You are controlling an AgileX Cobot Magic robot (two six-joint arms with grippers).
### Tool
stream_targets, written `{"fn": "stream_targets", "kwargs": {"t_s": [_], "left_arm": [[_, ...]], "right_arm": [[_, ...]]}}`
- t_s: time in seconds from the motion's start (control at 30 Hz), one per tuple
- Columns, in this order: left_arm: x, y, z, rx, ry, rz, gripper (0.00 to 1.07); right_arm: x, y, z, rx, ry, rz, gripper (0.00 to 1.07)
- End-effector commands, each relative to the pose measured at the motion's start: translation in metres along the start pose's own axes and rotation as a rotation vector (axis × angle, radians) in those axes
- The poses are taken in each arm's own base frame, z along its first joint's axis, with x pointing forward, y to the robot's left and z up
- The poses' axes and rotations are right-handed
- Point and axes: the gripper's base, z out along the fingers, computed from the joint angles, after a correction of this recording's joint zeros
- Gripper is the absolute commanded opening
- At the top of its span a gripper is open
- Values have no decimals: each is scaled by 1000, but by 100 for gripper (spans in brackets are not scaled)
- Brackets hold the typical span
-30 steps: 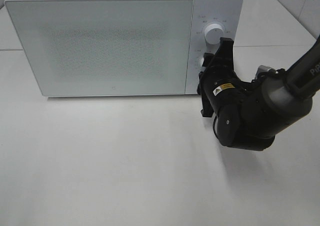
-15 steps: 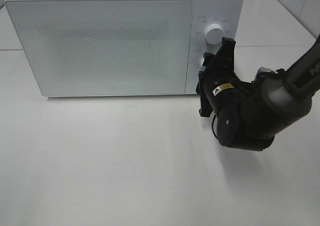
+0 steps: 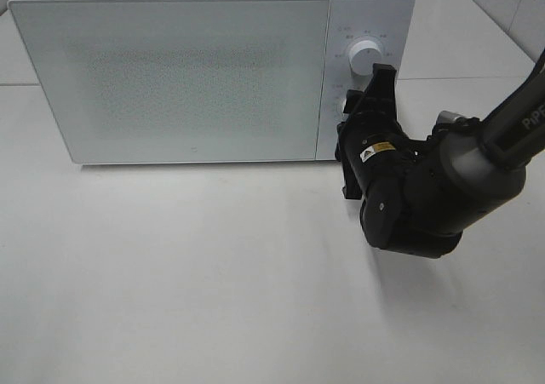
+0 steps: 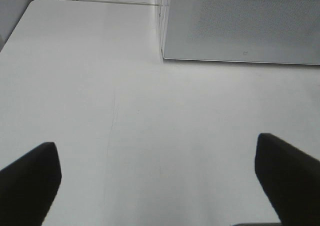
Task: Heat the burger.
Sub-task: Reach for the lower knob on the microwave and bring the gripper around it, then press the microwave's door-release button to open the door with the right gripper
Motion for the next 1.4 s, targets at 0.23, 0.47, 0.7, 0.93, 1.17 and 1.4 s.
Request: {"fn": "stream_targets", "kwargs": {"t_s": [0.23,0.47,0.7,0.93,1.17,1.4], "left_arm": [[1,0,-1,1,-24,-7,100],[1,0,-1,1,-24,-7,100],[1,0,-1,1,-24,-7,100],[1,0,-1,1,-24,-7,100],[1,0,-1,1,-24,-7,100],[1,0,-1,1,-24,-7,100]], "right_arm": [[0,7,-6,-85,-11,-66,49],[4,7,-6,-88,30,-100,67],[2,13,-16,-59,63,-188,69],[-2,13,-34,72,140,-322,69],[-8,27,-51,163,285,-693,69],[-19,41,-60,253,427,-1011,69]]}}
